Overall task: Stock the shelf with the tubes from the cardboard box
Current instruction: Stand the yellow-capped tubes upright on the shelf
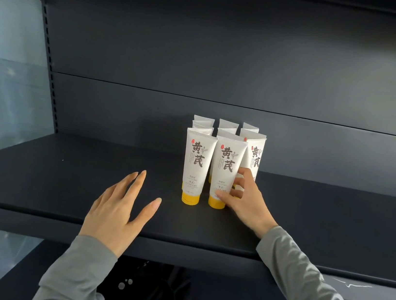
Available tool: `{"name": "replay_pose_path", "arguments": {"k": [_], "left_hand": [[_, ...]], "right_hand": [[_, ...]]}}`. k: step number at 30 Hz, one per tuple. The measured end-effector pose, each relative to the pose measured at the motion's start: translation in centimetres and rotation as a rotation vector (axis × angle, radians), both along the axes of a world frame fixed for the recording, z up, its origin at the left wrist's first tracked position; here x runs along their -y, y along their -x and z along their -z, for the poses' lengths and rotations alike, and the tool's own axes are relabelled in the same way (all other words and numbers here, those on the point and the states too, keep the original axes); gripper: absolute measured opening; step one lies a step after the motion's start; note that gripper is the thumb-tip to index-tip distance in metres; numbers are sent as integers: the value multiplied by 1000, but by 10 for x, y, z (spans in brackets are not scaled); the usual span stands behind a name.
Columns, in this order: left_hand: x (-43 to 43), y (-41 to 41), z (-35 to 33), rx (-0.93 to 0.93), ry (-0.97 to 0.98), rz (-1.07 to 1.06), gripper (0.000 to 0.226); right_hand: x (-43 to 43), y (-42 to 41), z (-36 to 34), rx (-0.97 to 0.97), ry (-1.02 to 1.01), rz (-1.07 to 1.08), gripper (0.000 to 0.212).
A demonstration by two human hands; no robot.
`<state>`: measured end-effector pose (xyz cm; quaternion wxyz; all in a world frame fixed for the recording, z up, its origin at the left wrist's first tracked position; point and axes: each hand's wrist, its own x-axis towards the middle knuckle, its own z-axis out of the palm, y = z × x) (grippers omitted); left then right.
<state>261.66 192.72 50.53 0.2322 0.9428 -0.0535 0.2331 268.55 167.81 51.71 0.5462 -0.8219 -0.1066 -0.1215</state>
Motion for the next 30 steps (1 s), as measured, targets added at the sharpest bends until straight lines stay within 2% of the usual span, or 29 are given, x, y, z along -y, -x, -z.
{"name": "replay_pose_path", "arguments": {"k": [9,14,17,20,22,26,30], "left_hand": [[-7,7,-3,26,34,43,80],[-10,11,-4,22,30,77,80],[-10,12,-4,7,17,103,79],[-8,12,-5,6,0,138,79],[-4,13,-5,14,-19,165,79],[5,17,-4,19,-43,218,80],[13,21,2,26,-31,269,73]], "right_hand": [[1,0,2,-25,8,43,49],[11,18,-1,-6,-5,132,34],[24,40,-6,60,169,251,29],[37,71,-7,73,462,403,46],[43,94,-6,84,584,497,54],[53,134,2,30,724,617,63],[63,168,14,-48,749,683,72]]}}
